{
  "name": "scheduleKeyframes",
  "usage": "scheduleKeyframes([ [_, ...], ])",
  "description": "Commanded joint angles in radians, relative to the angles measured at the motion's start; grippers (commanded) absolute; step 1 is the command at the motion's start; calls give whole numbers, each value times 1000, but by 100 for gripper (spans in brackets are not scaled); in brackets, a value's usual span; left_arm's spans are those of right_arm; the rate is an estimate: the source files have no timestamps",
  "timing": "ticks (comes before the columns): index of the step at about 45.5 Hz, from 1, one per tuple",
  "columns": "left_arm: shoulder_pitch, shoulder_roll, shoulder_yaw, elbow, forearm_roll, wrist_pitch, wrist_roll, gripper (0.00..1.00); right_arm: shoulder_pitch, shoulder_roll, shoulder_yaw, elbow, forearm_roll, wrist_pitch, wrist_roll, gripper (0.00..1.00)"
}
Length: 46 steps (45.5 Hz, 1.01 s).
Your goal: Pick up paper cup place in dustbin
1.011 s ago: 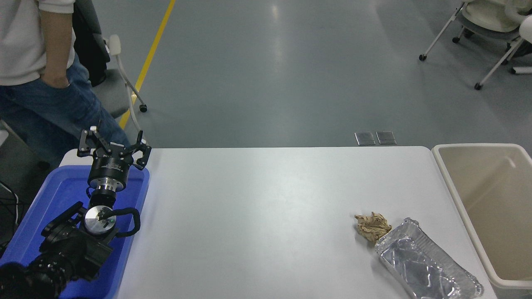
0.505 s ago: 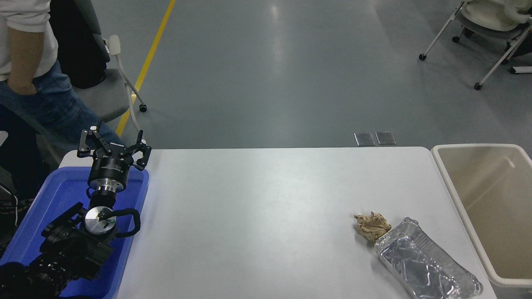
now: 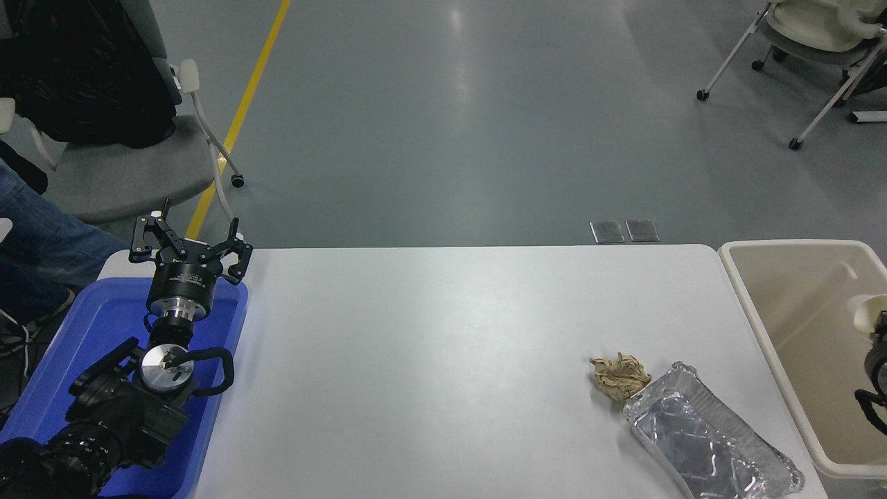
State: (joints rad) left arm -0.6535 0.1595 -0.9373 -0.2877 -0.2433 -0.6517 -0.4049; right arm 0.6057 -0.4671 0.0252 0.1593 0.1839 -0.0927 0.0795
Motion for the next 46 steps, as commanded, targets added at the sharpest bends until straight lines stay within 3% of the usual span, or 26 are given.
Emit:
scheduleKeyframes([
  [1,0,0,0,-1,-1,0,0,99,-29,25,9,-12,2,-2,-9,0],
  [4,0,0,0,-1,1,0,0,99,-29,25,10,-12,3,-2,-7,3],
  [6,0,0,0,-1,1,0,0,99,-29,25,12,-14,3,-2,-7,23],
  [9,0,0,0,-1,1,0,0,99,-29,25,31,-14,5,-4,-7,71],
  [12,0,0,0,1,1,0,0,99,-29,25,68,-12,3,-1,-7,82],
  [13,0,0,0,-1,1,0,0,99,-29,24,74,-14,3,-1,-7,94],
  [14,0,0,0,1,1,0,0,99,-29,24,76,-14,3,2,-7,100],
  [46,0,2,0,-1,-1,0,0,99,153,-27,76,0,-4,91,-7,100],
])
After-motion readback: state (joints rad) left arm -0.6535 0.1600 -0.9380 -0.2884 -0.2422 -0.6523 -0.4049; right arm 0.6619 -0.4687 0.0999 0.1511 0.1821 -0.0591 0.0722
